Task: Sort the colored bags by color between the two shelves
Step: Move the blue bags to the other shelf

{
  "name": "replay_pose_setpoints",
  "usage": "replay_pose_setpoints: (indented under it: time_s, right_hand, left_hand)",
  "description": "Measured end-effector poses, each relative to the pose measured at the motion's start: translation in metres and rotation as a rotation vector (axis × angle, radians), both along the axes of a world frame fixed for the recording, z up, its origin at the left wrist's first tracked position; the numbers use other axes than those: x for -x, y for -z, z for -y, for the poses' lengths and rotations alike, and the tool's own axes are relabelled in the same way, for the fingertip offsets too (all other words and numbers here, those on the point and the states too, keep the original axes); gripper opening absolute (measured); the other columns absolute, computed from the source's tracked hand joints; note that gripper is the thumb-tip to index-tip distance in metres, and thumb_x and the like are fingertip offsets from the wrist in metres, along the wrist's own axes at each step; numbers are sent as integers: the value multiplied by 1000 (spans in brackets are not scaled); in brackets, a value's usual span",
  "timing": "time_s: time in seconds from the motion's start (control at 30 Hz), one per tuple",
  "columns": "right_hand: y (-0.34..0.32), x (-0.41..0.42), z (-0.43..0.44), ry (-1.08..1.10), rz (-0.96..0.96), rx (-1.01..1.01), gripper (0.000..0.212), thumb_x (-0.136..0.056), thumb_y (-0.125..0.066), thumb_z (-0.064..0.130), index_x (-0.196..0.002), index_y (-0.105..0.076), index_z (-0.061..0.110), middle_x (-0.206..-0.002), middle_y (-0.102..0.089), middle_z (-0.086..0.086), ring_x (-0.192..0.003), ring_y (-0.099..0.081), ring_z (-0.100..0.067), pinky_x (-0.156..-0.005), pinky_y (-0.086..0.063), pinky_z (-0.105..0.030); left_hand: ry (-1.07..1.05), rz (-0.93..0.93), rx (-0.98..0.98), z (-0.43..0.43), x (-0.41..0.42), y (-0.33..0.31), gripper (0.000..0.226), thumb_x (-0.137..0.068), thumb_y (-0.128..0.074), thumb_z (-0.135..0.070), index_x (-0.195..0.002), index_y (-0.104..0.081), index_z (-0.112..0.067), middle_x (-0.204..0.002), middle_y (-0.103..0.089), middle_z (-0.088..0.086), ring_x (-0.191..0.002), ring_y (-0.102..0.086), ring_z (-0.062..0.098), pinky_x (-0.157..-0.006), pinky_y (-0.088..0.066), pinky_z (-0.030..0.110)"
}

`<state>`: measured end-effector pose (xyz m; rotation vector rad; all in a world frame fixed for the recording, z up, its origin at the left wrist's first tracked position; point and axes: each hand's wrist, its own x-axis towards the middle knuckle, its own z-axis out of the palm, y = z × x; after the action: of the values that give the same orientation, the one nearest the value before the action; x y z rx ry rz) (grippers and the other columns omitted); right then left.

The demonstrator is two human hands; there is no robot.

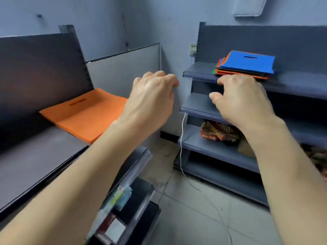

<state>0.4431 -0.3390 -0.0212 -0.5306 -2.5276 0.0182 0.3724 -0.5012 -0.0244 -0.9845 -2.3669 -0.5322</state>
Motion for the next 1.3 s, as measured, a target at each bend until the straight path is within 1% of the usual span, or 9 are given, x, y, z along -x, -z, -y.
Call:
replay_pose_setpoints:
  time_s: [0.3, 0.47, 0.6, 0.7, 0.93, 1.03, 1.13, 1.23, 1.3]
  right_hand:
    - [12, 11, -120, 283, -35, 81, 34, -94, -52, 32, -119, -58, 9, -115, -62, -14, -108, -53, -35, -86, -44, -39]
    - [7, 62, -171, 327, -81, 87, 39, -95, -49, 40, -112, -59, 7, -106, -63, -14, -101, -53, -34, -75, -39, -36]
    - [-6, 120, -209, 325, -108, 115, 40, -95, -49, 41, -106, -59, 4, -97, -62, -13, -97, -52, -33, -78, -42, -38]
    - [-8, 149, -239, 348, -119, 127, 37, -95, -49, 40, -100, -58, 4, -95, -61, -12, -95, -51, -31, -76, -41, -38]
    - [-1, 187, -322, 437, -85, 173, 43, -94, -50, 40, -119, -53, 4, -107, -62, -13, -105, -52, -34, -82, -41, -38]
    - [3, 202, -363, 444, -90, 213, 47, -94, -52, 41, -124, -49, 5, -110, -62, -13, -107, -51, -35, -82, -41, -38]
    - [7, 221, -404, 414, -69, 251, 45, -93, -52, 40, -121, -51, 5, -108, -61, -14, -105, -52, -35, -81, -43, -39]
    - [9, 238, -438, 381, -26, 257, 42, -93, -52, 41, -115, -53, 5, -101, -61, -13, -97, -54, -34, -76, -44, -39]
    - [10, 248, -460, 379, 0, 281, 44, -93, -52, 41, -117, -52, 3, -105, -60, -14, -100, -53, -34, -76, -43, -40]
  left_hand:
    - [249, 58, 3, -143, 66, 12, 32, -89, -50, -11, -118, -61, -16, -115, -62, 5, -109, -53, 29, -94, -42, 41]
    - [322, 83, -59, -209, 127, 9, 28, -88, -51, -10, -113, -62, -14, -110, -63, 7, -102, -56, 31, -89, -44, 43]
    - [322, 93, -82, -253, 186, 0, 28, -90, -51, -11, -116, -61, -15, -111, -63, 5, -102, -57, 28, -91, -45, 41]
    - [313, 96, -105, -283, 226, -3, 28, -90, -50, -10, -115, -62, -14, -109, -64, 5, -100, -57, 26, -88, -46, 36]
    - [335, 155, -85, -361, 277, 3, 29, -91, -52, -11, -118, -61, -14, -110, -63, 4, -101, -57, 22, -85, -43, 29]
    - [299, 175, -85, -394, 294, 6, 29, -90, -51, -10, -117, -61, -14, -109, -63, 4, -101, -56, 23, -84, -43, 30]
    - [240, 203, -73, -427, 308, 10, 29, -90, -49, -10, -117, -61, -14, -109, -63, 5, -101, -56, 24, -84, -44, 30]
    - [194, 233, -62, -455, 321, 12, 29, -90, -49, -9, -115, -61, -13, -110, -64, 5, -100, -57, 26, -84, -48, 34]
    - [163, 256, -43, -473, 331, 15, 30, -90, -48, -9, -116, -61, -14, -111, -64, 6, -101, -56, 27, -84, -48, 35]
